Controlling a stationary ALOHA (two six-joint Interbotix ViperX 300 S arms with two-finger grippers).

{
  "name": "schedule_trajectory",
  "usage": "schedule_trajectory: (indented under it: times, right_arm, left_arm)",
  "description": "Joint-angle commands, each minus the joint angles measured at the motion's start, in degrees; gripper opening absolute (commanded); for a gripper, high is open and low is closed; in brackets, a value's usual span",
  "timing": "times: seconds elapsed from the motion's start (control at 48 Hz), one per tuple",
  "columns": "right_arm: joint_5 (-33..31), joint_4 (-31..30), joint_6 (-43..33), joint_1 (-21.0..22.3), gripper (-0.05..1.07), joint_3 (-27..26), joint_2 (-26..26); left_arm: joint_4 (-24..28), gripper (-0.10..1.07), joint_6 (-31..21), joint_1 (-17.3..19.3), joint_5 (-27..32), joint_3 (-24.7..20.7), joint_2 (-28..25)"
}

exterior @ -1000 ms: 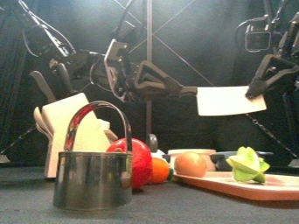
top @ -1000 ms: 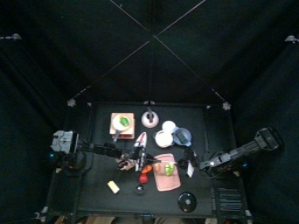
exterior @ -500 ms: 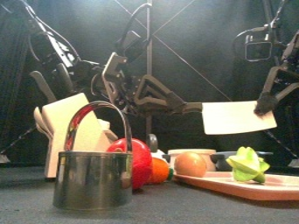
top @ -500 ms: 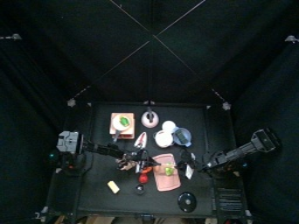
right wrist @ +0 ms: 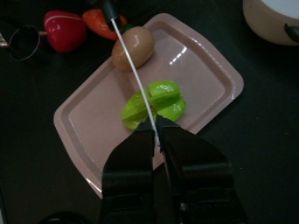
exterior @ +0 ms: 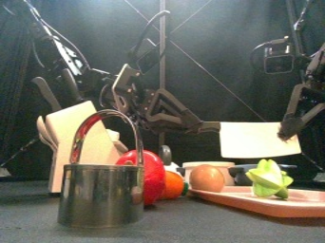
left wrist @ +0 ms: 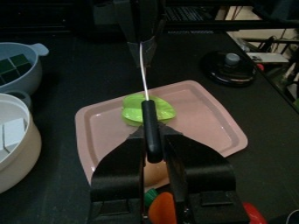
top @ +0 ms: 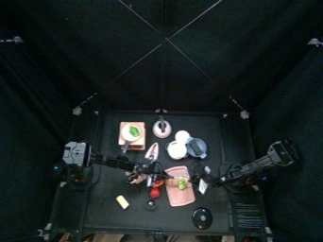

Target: Cut starfruit

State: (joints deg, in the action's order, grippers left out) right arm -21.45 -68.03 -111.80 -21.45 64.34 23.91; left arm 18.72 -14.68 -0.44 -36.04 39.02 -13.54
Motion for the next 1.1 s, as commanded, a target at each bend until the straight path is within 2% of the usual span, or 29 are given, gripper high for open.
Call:
schedule_trajectory:
  times: [0.0, 0.396, 0.688, 1.083]
  right_arm:
    - [-0.18, 1.05, -0.44, 0.18, 0.25, 0.35, 0.09]
    - [-0.18, 1.49, -0.53, 0.18, 0.25, 0.44, -0.44]
    - [-0.18, 2.81, -0.62, 0.18, 0.25, 0.09, -3.69]
    - [0.88, 3.43, -0.70, 0.09, 0.25, -0.35, -6.50]
  left_arm:
    - [0.53, 0.49, 0.00, -0.35, 0.00, 0.44, 0.26]
    - [0.44, 0.49, 0.00, -0.35, 0.00, 0.26, -0.26]
    - [0.26, 0.49, 0.00, 0.18, 0.26, 0.26, -1.14]
    - [0.26, 0.49, 0.00, 0.35, 5.27, -0.97, -1.49]
